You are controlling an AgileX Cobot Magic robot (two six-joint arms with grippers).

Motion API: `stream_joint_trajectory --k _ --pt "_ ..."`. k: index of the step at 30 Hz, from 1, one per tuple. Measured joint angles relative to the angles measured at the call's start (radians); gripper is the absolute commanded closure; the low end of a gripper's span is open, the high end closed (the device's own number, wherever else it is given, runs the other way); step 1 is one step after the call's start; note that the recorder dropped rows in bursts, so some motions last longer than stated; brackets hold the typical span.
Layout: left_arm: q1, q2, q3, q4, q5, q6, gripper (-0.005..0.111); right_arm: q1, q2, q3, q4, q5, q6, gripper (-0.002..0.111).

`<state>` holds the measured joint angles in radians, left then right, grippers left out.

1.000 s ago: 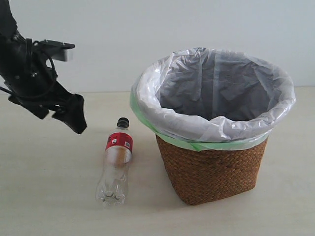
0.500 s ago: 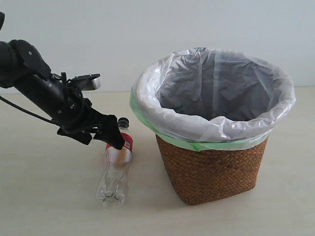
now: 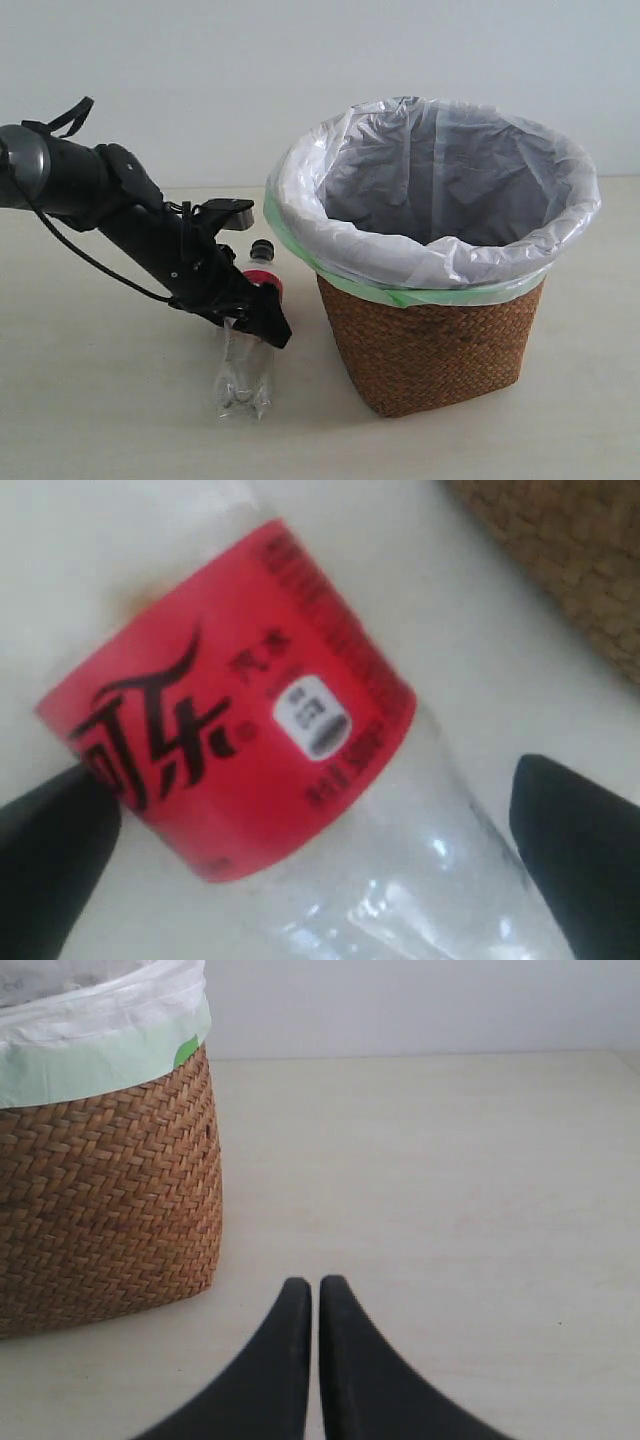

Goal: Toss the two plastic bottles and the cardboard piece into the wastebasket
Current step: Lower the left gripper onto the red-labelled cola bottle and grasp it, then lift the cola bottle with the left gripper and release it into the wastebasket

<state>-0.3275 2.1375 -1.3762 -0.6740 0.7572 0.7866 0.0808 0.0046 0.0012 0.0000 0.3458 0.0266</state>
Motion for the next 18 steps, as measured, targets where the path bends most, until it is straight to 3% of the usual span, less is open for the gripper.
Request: stream_joint_trajectory --k 2,3,4,5,11,18 --pt "0.0 0.002 -0.015 0.096 0.002 -0.089 0.05 0.0 0.0 0.0 0.0 0.0 0.0 0.108" --pt "0.0 0.002 -0.023 0.145 0.008 -0.131 0.081 0.0 0.0 0.0 0.0 0.0 0.0 0.108" --pt "0.0 0.002 -0.034 0.244 0.026 -0.203 0.095 0.0 0.0 0.0 0.0 0.0 0.0 0.108" --pt "0.0 0.002 -0.043 0.285 0.041 -0.247 0.102 0.0 0.0 0.0 0.0 0.0 0.0 0.108" --pt "0.012 -0.009 -0.091 0.508 0.16 -0.392 0.103 0.0 0.0 0.0 0.0 0.0 0.0 0.108" --pt "0.103 -0.173 -0.109 0.776 0.214 -0.628 0.103 0.0 0.0 0.0 0.0 0.0 0.0 0.108"
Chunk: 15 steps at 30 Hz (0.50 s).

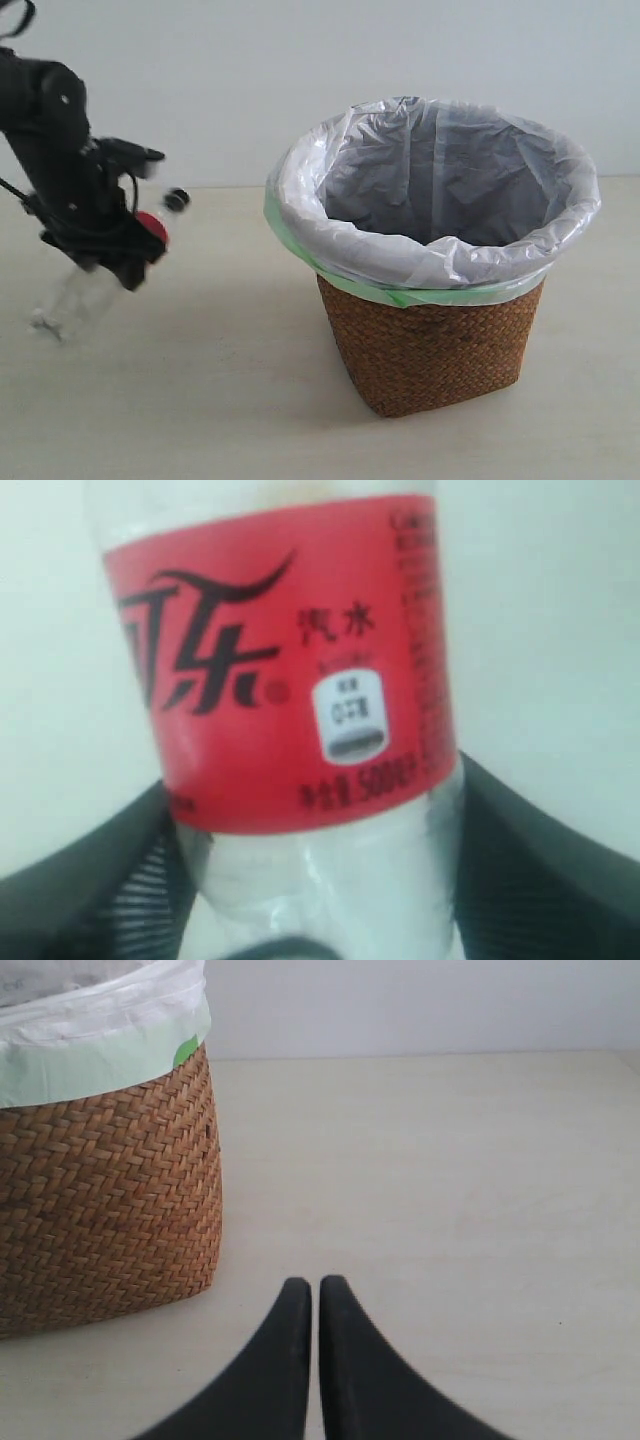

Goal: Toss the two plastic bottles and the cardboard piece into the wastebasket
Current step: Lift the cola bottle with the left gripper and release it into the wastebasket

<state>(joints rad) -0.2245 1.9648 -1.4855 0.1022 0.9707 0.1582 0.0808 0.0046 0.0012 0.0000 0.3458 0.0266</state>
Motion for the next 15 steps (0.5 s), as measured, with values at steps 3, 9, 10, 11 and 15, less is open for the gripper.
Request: stream_joint_trajectory --k 3,9,10,11,15 --pt "0.028 -0.108 -0.007 0.285 0.056 -0.178 0.103 0.0 0.0 0.0 0.0 0.0 0.0 0.108" --pt "0.042 -0.313 -0.031 0.826 0.192 -0.352 0.103 0.0 0.0 0.0 0.0 0.0 0.0 0.108" --pt "0.042 -0.345 -0.036 0.862 0.194 -0.357 0.103 0.0 0.0 0.0 0.0 0.0 0.0 0.108" --pt "0.042 -0.376 -0.043 0.885 0.192 -0.366 0.103 0.0 0.0 0.0 0.0 0.0 0.0 0.108" --pt "0.042 -0.459 -0.056 0.897 0.167 -0.385 0.103 0.0 0.0 0.0 0.0 0.0 0.0 0.108"
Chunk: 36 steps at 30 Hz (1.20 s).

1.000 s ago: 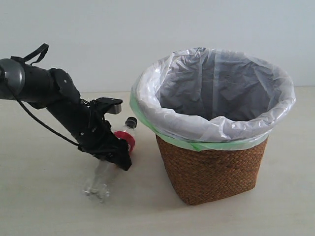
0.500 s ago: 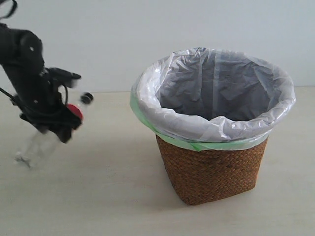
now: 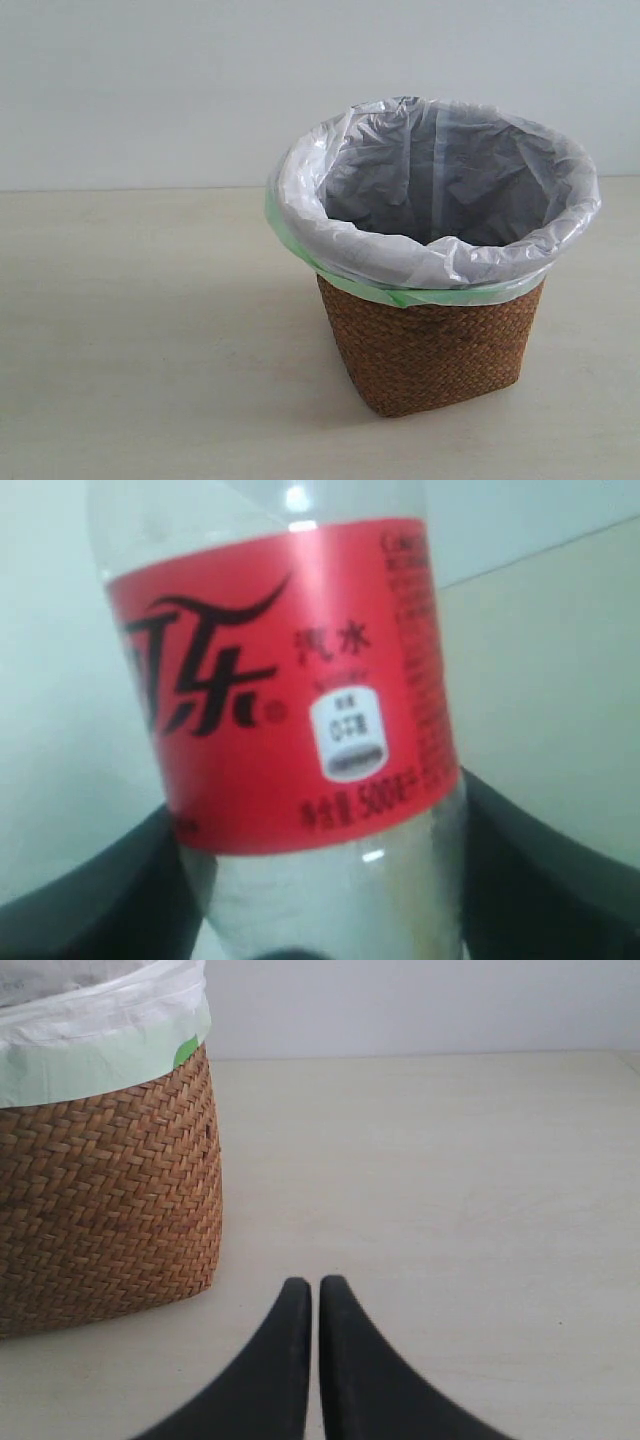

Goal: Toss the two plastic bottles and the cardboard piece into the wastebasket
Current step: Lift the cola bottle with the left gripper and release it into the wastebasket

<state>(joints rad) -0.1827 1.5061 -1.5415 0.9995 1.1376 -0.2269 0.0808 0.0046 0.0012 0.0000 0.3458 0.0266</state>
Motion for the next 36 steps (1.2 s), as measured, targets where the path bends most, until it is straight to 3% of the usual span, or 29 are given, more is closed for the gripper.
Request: stream_joint_trajectory --k 4,6,9,10,11,12,14,15,18,21,26,31,32,36 --pt "0.0 -0.009 0.0 -0.14 -0.014 0.078 0.096 0.0 0.0 0.0 0.0 0.0 0.0 0.108" --pt "0.0 0.008 0.0 -0.222 -0.024 0.098 0.086 0.0 0.0 0.0 0.0 0.0 0.0 0.108" --pt "0.0 0.043 0.0 -0.47 -0.073 0.165 0.065 0.0 0.0 0.0 0.0 0.0 0.0 0.108" --pt "-0.006 0.058 0.0 -0.578 -0.11 0.209 0.052 0.0 0.0 0.0 0.0 0.0 0.0 0.108" --pt "-0.03 0.075 0.0 -0.831 -0.179 0.298 0.048 0.0 0.0 0.0 0.0 0.0 0.0 0.108" --pt "-0.052 0.081 0.0 -0.985 -0.216 0.371 0.043 0.0 0.0 0.0 0.0 0.0 0.0 0.108" --pt "-0.103 0.087 -0.017 -1.302 -0.249 0.571 0.038 0.0 0.0 0.0 0.0 0.0 0.0 0.108" --pt "-0.174 0.089 -0.052 -1.593 -0.258 0.775 0.038 0.0 0.0 0.0 0.0 0.0 0.0 0.108" --pt "-0.254 0.081 -0.122 -1.806 -0.291 0.918 0.03 0.0 0.0 0.0 0.0 0.0 0.0 0.108" --pt "-0.266 0.069 -0.155 -1.827 -0.296 0.935 0.013 0.0 0.0 0.0 0.0 0.0 0.0 0.108" --pt "-0.266 0.071 -0.155 -1.568 -0.276 0.802 0.018 0.0 0.0 0.0 0.0 0.0 0.0 0.108" --pt "-0.266 0.077 -0.155 -1.442 -0.228 0.753 0.02 0.0 0.0 0.0 0.0 0.0 0.0 0.108" --pt "-0.266 0.08 -0.155 -1.428 -0.215 0.751 0.024 0.0 0.0 0.0 0.0 0.0 0.0 0.108" --pt "-0.266 0.08 -0.155 -1.335 -0.164 0.718 0.083 0.0 0.0 0.0 0.0 0.0 0.0 0.108"
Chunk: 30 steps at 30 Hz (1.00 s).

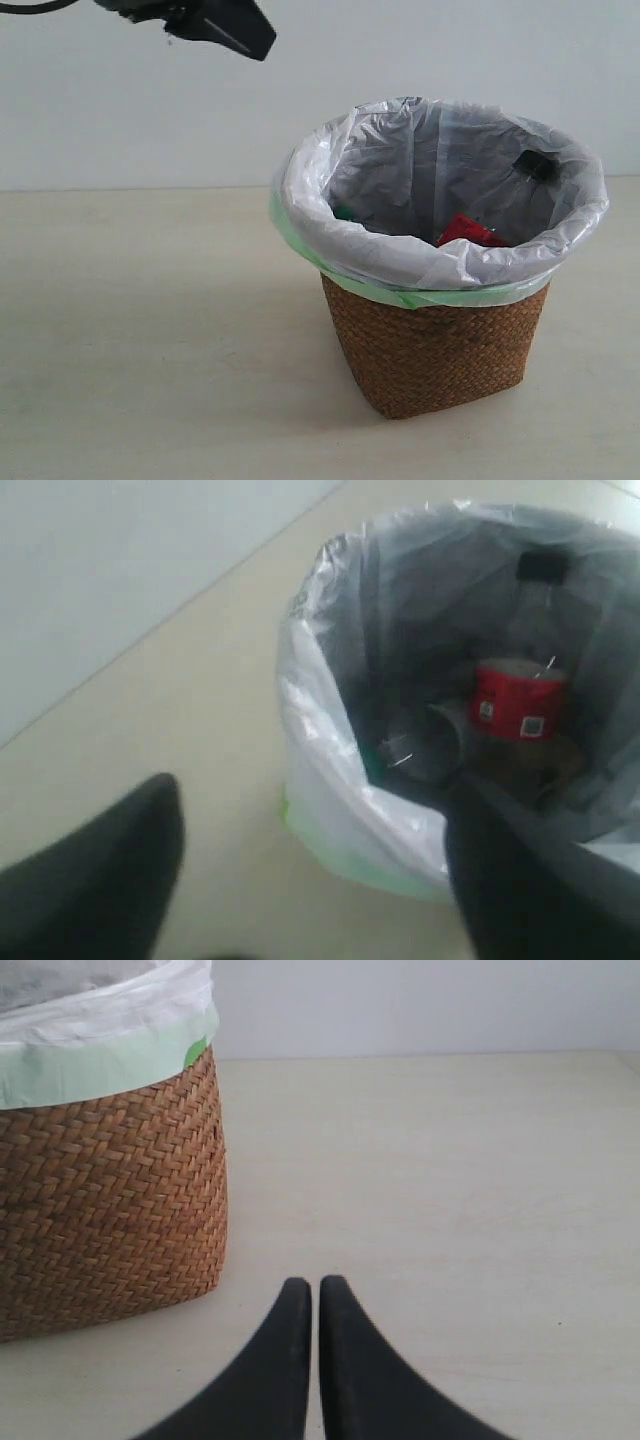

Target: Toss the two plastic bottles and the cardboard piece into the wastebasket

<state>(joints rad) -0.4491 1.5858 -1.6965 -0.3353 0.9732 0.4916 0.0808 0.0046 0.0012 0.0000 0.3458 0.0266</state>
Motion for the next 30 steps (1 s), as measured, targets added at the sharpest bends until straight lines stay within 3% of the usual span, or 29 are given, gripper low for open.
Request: stream_joint_trajectory --k 1,2,13,18,30 --pt "0.0 0.0 0.0 0.024 0.012 -0.018 0.098 0.0 0.0 0.0 0.0 0.0 0.0 0.108" --pt "0.0 0.0 0.002 0.055 0.024 -0.035 0.1 0.0 0.0 0.0 0.0 0.0 0.0 0.108" --pt "0.008 -0.101 0.024 0.112 0.048 -0.095 0.099 0.0 0.0 0.0 0.0 0.0 0.0 0.108" --pt "0.008 -0.252 0.115 0.112 -0.032 -0.101 0.099 0.0 0.0 0.0 0.0 0.0 0.0 0.108" --pt "0.008 -0.688 0.463 0.089 -0.344 -0.149 0.099 0.0 0.0 0.0 0.0 0.0 0.0 0.108"
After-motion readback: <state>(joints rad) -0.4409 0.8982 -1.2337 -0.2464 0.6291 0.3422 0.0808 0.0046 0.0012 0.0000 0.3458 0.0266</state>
